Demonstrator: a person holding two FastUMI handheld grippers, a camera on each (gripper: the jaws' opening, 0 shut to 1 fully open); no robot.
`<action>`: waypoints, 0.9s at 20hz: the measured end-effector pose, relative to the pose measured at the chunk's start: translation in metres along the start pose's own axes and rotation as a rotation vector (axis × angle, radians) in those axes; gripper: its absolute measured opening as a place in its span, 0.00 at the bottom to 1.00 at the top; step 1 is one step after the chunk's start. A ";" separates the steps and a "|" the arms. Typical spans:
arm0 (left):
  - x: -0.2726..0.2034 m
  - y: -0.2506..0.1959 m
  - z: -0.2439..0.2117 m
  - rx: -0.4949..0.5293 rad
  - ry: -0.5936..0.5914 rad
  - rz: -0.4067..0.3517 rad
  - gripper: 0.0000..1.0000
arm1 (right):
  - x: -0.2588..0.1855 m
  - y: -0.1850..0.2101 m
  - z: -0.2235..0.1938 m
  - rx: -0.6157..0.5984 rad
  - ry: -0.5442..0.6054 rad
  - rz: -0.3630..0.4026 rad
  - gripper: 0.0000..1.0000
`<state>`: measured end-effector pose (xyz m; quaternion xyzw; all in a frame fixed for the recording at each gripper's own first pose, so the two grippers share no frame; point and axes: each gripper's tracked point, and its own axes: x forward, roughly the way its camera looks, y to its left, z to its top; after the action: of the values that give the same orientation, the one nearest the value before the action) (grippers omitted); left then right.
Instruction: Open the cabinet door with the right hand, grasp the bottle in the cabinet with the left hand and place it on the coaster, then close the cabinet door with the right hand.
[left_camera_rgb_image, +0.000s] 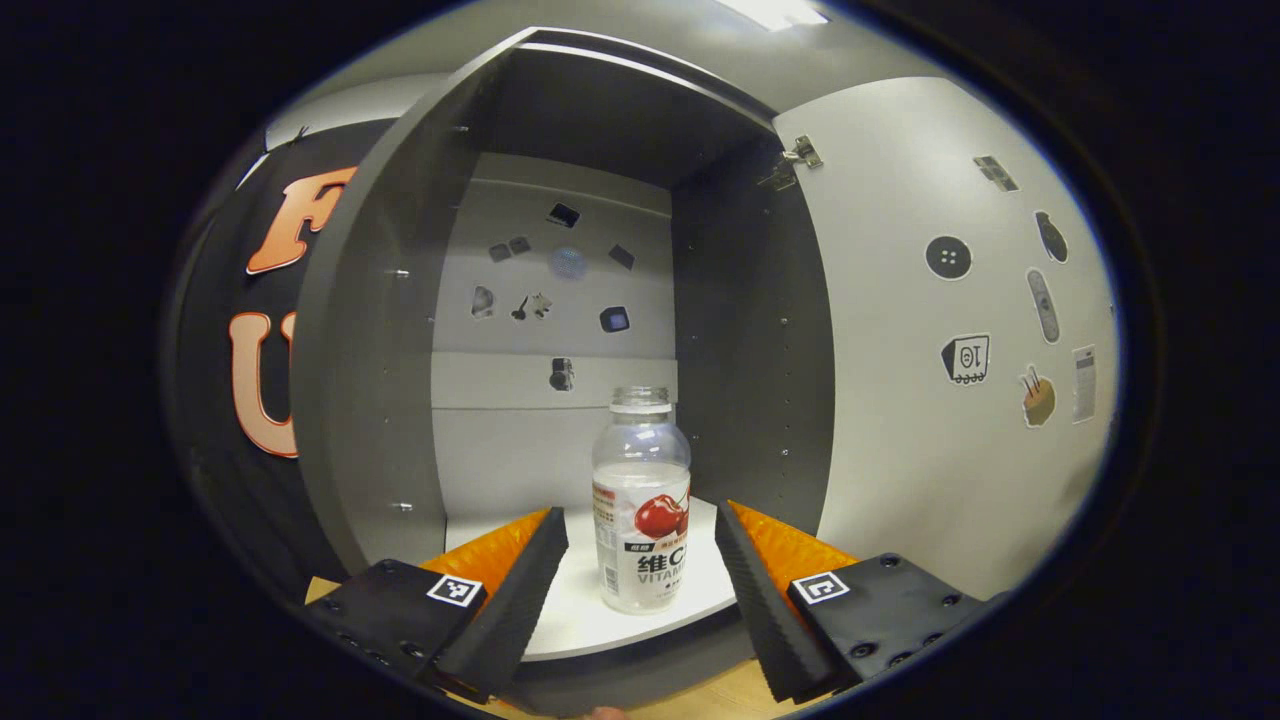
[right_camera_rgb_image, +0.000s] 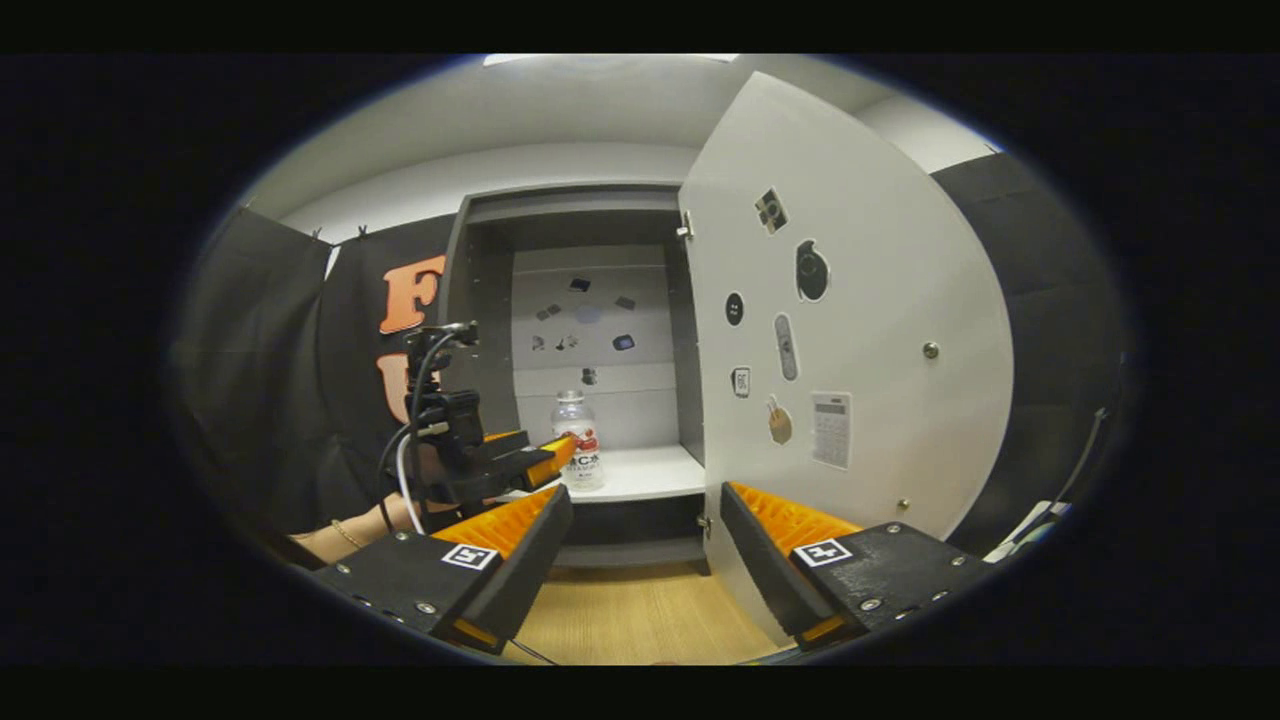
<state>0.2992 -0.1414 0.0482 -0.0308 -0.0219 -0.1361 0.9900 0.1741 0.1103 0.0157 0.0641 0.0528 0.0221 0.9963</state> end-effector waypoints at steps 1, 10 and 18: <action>0.006 0.001 0.000 0.003 0.001 0.004 0.99 | 0.004 0.003 -0.001 0.002 0.003 0.010 0.92; 0.055 -0.001 -0.019 -0.014 0.060 -0.035 0.96 | 0.034 0.015 -0.017 -0.011 0.049 0.044 0.92; 0.065 -0.001 -0.027 -0.009 0.072 -0.033 0.95 | 0.035 0.010 -0.028 -0.027 0.085 0.019 0.92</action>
<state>0.3619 -0.1616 0.0252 -0.0300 0.0138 -0.1538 0.9876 0.2055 0.1258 -0.0145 0.0501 0.0943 0.0349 0.9937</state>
